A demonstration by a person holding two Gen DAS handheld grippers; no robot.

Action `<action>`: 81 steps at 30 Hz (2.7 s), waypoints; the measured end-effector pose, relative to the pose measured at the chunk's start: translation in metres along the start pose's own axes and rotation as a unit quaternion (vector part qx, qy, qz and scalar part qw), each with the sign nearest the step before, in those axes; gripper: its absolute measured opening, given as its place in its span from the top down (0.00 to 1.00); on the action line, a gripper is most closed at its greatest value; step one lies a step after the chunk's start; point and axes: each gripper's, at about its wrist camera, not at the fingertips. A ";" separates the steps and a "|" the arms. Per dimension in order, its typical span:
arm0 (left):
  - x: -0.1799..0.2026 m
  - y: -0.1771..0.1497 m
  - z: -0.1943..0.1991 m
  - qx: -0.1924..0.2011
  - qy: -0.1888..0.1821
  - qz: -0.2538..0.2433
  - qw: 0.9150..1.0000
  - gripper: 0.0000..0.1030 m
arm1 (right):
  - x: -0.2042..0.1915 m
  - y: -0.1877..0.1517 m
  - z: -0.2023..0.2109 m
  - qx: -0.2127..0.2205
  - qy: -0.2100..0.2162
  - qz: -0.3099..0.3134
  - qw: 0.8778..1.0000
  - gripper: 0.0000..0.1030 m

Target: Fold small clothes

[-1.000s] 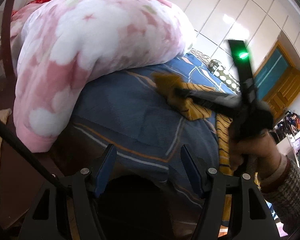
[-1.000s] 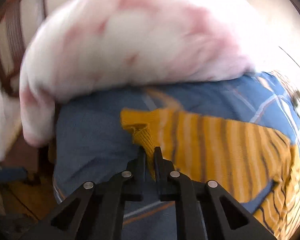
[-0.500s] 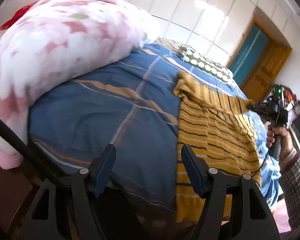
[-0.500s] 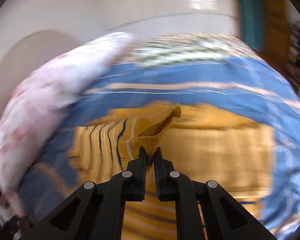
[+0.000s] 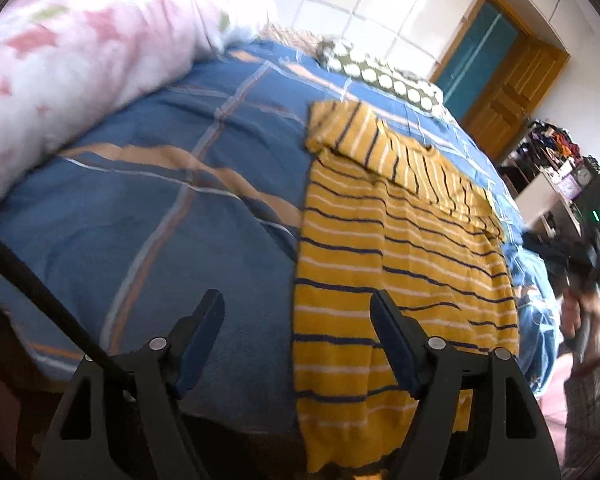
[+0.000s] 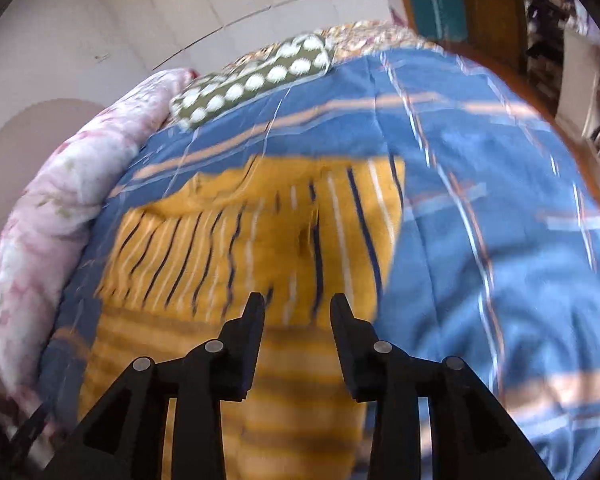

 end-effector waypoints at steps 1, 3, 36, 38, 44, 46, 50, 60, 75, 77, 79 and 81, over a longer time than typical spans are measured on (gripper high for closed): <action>0.001 0.002 -0.007 -0.008 -0.006 0.000 1.000 0.28 | 0.005 -0.018 0.007 -0.011 0.012 -0.004 1.000 0.64; 0.002 0.007 -0.025 -0.027 -0.028 0.000 0.999 0.30 | 0.010 -0.046 0.012 -0.019 0.015 -0.007 1.000 0.64; 0.016 -0.095 -0.044 -0.089 -0.179 0.081 0.976 0.50 | -0.007 -0.239 -0.009 -0.095 0.238 -0.103 0.961 0.65; 0.022 -0.096 -0.045 -0.092 -0.171 0.069 0.979 0.50 | -0.010 -0.242 -0.010 -0.097 0.235 -0.096 0.962 0.65; 0.024 -0.088 -0.040 -0.092 -0.112 0.065 0.987 0.92 | -0.009 -0.243 -0.010 -0.106 0.215 -0.094 0.966 0.90; 0.023 -0.081 -0.020 -0.070 -0.115 0.067 0.989 0.93 | -0.009 -0.241 -0.001 -0.096 0.208 -0.086 0.970 0.92; 0.032 -0.074 0.028 -0.027 -0.135 0.048 0.989 0.93 | -0.015 -0.231 0.040 -0.072 0.227 -0.057 0.970 0.93; 0.052 -0.093 0.044 -0.027 -0.092 -0.013 0.995 0.93 | -0.034 -0.261 0.080 -0.099 0.233 0.022 0.967 0.93; 0.111 0.094 0.002 0.043 -0.046 -0.070 0.996 0.92 | -0.048 -0.069 0.071 0.051 0.219 0.012 0.974 0.93; 0.119 0.123 -0.026 0.037 -0.030 -0.071 0.996 0.92 | -0.046 -0.038 0.057 0.063 0.198 0.006 0.978 0.93; 0.121 0.141 -0.055 0.023 -0.014 -0.068 0.997 0.92 | -0.045 -0.014 0.032 0.061 0.180 -0.014 0.982 0.93; 0.118 0.151 -0.090 -0.005 -0.003 -0.056 0.998 0.92 | -0.037 0.001 0.010 0.050 0.170 -0.034 0.984 0.93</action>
Point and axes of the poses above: each gripper's, at about its wrist camera, not at the fingertips, and z roughly against the way its jaws point, x to its right, y to its top, and after that the axes turned 1 degree about z, right-handed
